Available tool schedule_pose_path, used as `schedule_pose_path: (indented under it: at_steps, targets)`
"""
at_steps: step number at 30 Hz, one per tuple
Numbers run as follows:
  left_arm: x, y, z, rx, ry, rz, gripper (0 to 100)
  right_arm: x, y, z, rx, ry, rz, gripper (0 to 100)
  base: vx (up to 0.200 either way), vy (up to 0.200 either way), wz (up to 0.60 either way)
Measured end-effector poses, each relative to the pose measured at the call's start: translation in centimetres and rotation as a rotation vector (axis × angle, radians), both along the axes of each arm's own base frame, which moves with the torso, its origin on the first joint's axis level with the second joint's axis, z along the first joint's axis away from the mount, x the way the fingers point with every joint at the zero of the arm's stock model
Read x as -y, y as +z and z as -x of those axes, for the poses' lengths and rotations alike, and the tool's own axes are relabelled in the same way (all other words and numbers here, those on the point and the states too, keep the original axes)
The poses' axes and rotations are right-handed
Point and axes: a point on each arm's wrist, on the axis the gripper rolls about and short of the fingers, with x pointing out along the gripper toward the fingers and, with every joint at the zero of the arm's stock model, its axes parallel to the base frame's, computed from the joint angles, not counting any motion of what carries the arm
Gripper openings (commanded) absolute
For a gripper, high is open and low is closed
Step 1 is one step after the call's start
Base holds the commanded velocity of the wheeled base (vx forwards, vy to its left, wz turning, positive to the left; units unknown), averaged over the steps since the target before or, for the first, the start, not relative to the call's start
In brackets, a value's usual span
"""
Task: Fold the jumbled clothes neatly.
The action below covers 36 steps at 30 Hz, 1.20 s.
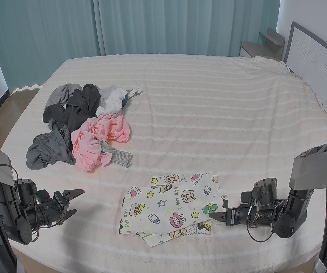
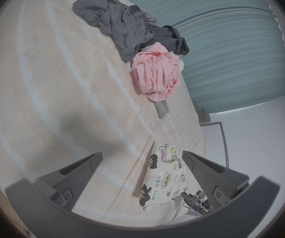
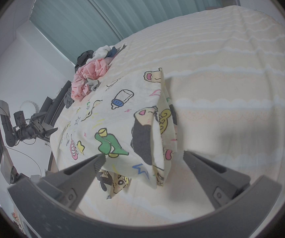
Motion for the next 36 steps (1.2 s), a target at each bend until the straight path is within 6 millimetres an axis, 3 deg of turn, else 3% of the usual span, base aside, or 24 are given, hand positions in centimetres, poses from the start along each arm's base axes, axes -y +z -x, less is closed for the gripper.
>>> schedule_pose_path:
  at_steps: [16, 24, 36]
  targets:
    - [0.0, 0.0, 0.0, -0.002, 0.000, 0.000, 100, 0.6, 0.3, 1.5, 0.028, 0.035, -0.041, 0, 0.000, 0.000, 0.00]
    - [0.0, 0.0, 0.0, -0.002, 0.000, 0.000, 100, 1.6, 2.3, 3.2, 0.018, 0.105, -0.112, 0, 0.000, 0.000, 0.00]
    - [0.0, 0.0, 0.1, -0.003, 0.000, 0.000, 100, 2.7, 4.2, 4.0, 0.021, 0.200, -0.222, 0, 0.000, 0.000, 0.00]
